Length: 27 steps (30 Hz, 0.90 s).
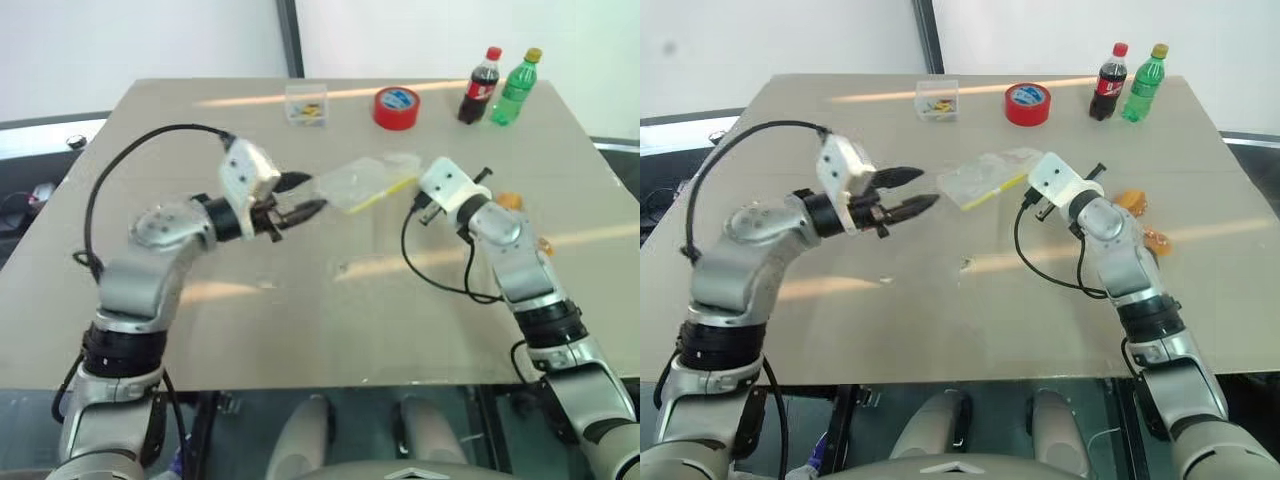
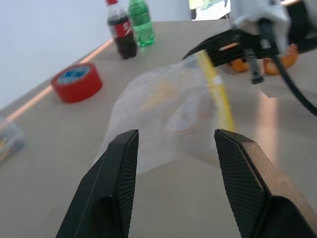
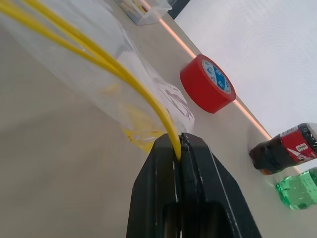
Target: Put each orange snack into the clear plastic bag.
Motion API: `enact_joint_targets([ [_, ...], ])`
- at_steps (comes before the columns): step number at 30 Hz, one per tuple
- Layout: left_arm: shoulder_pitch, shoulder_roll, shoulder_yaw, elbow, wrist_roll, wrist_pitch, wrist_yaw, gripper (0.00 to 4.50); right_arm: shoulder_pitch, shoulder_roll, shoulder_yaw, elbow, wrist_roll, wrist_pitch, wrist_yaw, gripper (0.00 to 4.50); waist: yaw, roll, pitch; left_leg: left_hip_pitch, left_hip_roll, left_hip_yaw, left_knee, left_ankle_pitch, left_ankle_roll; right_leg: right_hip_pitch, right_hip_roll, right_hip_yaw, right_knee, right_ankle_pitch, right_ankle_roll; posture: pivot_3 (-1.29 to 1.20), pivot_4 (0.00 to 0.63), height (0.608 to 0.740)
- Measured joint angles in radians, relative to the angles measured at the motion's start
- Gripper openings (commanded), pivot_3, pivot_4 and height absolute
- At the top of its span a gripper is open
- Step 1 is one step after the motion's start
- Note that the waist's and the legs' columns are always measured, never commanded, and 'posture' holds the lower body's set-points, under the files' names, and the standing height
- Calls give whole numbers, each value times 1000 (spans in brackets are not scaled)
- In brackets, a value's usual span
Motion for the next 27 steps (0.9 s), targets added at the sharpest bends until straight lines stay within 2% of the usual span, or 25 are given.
enact_joint_targets([
  [2,33,-4,-47,-33,90,-77,38,2580,-15,5,0,5,2,12,3,0,-2,0,0,-1,0,0,0,0,1,-1,1,0,0,0,0,0,150,740],
  [9,45,-42,-126,-89,288,-73,173,2580,-37,35,25,13,4,52,24,0,-7,0,0,0,-1,0,2,-3,5,-1,2,0,4,0,0,0,150,740],
  [20,22,-97,-186,-24,415,-109,216,2580,-40,58,37,-14,3,96,34,0,-10,0,0,1,-1,0,2,-3,5,-1,3,0,5,0,0,0,150,740],
  [23,12,-118,-209,22,440,-149,221,1838,-40,69,49,-44,3,114,32,0,-10,0,0,1,-1,0,3,-3,5,-1,3,0,5,0,0,0,150,740],
  [27,-1,-140,-212,60,450,-190,222,30,-30,76,54,-72,-1,139,26,0,-9,0,0,1,-1,-1,3,-3,5,-1,3,-1,5,0,0,0,150,740],
])
